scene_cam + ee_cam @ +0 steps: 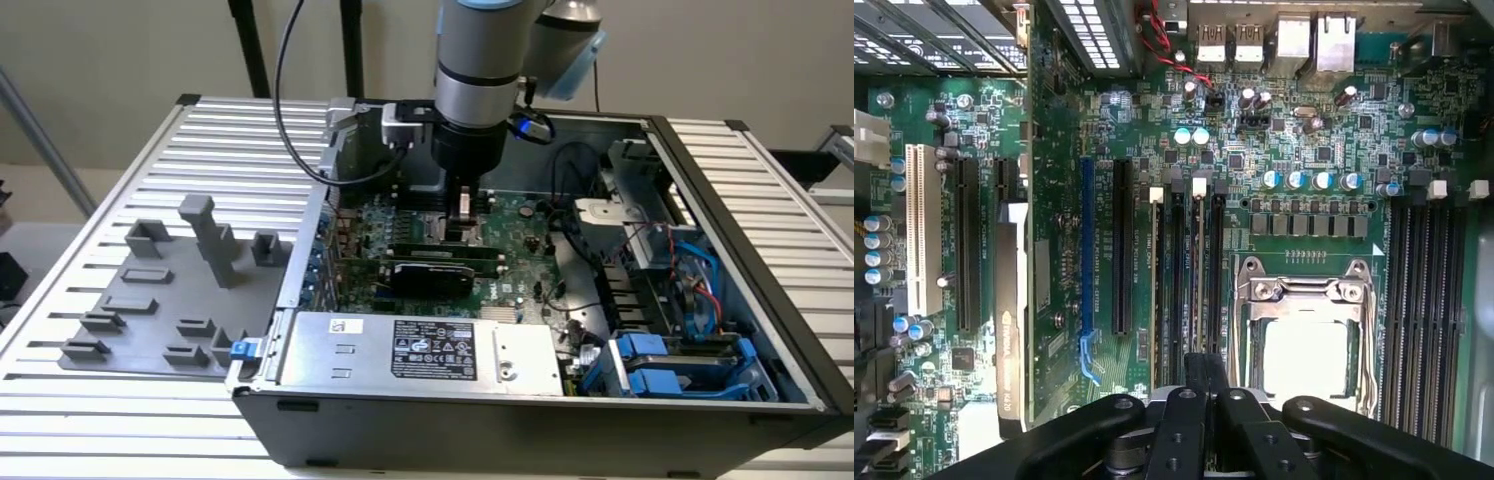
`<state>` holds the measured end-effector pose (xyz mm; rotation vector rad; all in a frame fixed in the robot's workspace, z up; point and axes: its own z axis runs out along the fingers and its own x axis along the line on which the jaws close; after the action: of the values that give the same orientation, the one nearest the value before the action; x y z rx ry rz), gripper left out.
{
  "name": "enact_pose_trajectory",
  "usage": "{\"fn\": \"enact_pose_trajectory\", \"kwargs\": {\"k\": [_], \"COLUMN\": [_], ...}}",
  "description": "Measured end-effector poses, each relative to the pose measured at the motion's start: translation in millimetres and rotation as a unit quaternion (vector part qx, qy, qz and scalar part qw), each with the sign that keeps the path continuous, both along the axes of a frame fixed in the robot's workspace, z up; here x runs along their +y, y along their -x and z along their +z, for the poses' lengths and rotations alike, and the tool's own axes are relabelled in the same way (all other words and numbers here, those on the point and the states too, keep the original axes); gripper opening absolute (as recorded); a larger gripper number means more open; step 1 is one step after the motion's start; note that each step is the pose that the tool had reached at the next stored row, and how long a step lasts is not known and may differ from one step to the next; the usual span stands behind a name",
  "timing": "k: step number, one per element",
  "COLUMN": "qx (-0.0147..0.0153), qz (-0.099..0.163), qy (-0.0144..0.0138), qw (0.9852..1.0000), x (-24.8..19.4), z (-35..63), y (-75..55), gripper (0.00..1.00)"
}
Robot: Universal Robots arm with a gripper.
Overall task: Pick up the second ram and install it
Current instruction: 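Press down the second ram until it locks into place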
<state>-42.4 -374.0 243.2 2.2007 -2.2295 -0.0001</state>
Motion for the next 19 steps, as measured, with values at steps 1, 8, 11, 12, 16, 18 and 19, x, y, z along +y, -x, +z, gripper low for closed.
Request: {"fn": "enact_pose_trajectory", "kwargs": {"k": [1,8,11,12,16,18,19], "qx": [0.0003,0.0023,0.0025,0.0024,0.0024,0.0028,0.0028], "qz": [0.000,-0.002,-0.003,-0.003,-0.003,-0.003,-0.003], "qy": [0.0000,0.0004,0.0006,0.0003,-0.0002,0.0000,-0.0001], "qw": [1.0000,1.0000,1.0000,1.0000,1.0000,1.0000,1.0000], "x": [0.1,0.3,0.2,0.3,0.5,0.4,0.4], "z": [-1.8,-13.1,-17.9,-18.5,-9.5,-2.5,-2.2], "y": [0.0,0.0,0.1,0.1,0.0,0.0,0.0], "gripper": [0.00,0.00,0.00,0.00,0.00,0.00,0.00]}}
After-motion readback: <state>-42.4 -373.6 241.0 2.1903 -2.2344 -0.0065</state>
